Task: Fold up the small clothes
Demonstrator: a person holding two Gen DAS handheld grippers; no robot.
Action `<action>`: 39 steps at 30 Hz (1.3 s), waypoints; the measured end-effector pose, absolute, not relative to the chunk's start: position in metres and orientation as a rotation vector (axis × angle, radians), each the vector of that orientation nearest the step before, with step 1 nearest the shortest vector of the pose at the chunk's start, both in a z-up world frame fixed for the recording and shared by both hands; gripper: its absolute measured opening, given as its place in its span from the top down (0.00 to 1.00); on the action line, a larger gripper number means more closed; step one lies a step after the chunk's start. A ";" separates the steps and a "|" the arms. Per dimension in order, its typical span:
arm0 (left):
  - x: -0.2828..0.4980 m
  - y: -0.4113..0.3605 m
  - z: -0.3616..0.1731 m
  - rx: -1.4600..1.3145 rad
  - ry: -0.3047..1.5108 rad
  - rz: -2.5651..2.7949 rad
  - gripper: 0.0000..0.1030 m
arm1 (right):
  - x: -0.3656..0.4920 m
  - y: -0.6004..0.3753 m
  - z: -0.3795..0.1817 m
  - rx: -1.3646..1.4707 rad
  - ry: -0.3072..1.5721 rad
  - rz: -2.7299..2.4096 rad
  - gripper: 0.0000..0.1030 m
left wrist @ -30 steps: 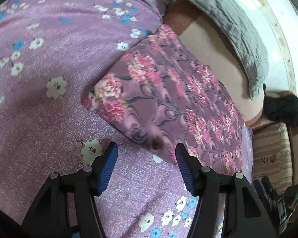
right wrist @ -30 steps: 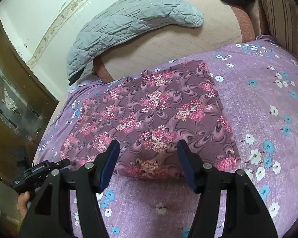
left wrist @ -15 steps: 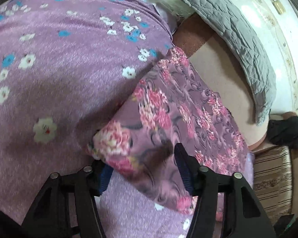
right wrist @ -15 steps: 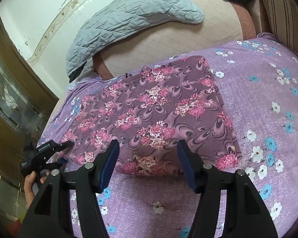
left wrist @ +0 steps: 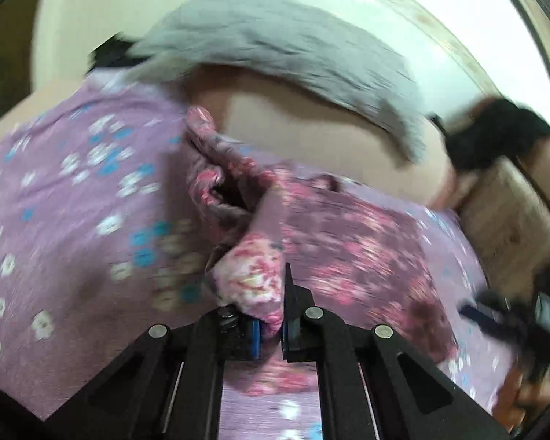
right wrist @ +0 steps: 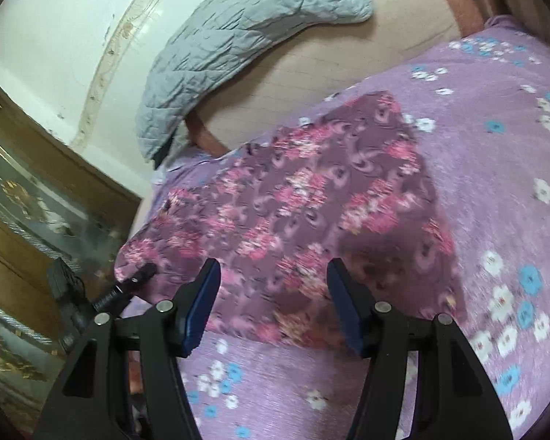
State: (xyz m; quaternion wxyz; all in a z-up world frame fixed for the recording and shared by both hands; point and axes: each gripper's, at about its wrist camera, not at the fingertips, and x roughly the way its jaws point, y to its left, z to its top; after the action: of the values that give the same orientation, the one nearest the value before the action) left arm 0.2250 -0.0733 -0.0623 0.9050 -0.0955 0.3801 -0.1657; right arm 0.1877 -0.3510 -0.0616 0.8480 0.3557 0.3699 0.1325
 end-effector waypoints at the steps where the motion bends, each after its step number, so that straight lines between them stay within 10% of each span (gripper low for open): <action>1: 0.222 -0.086 -0.060 -0.169 0.779 -0.363 0.95 | 0.194 -0.351 -0.061 0.753 0.788 0.292 0.40; 19: 0.217 -0.160 -0.115 0.036 0.820 -0.506 0.94 | 0.360 -0.280 -0.098 0.709 1.042 0.481 0.17; 20: 0.217 -0.160 -0.115 0.037 0.819 -0.505 0.94 | 0.366 -0.275 -0.098 0.697 1.042 0.475 0.21; 24: 0.210 -0.160 -0.103 0.042 0.795 -0.521 0.94 | 0.381 -0.261 -0.085 0.631 1.020 0.458 0.90; 32: 0.193 -0.199 -0.058 0.005 0.735 -0.699 0.93 | 0.318 -0.320 -0.017 0.532 0.766 0.430 0.90; 39: 0.198 -0.262 -0.095 0.029 0.856 -0.782 0.92 | 0.296 -0.396 -0.076 0.600 0.842 0.285 0.90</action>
State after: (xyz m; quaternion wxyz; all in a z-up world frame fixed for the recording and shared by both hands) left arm 0.1978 -0.2625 -0.0946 0.8366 0.0136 0.4043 -0.3693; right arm 0.2960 -0.3958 -0.0757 0.8596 0.2859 0.4012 0.1359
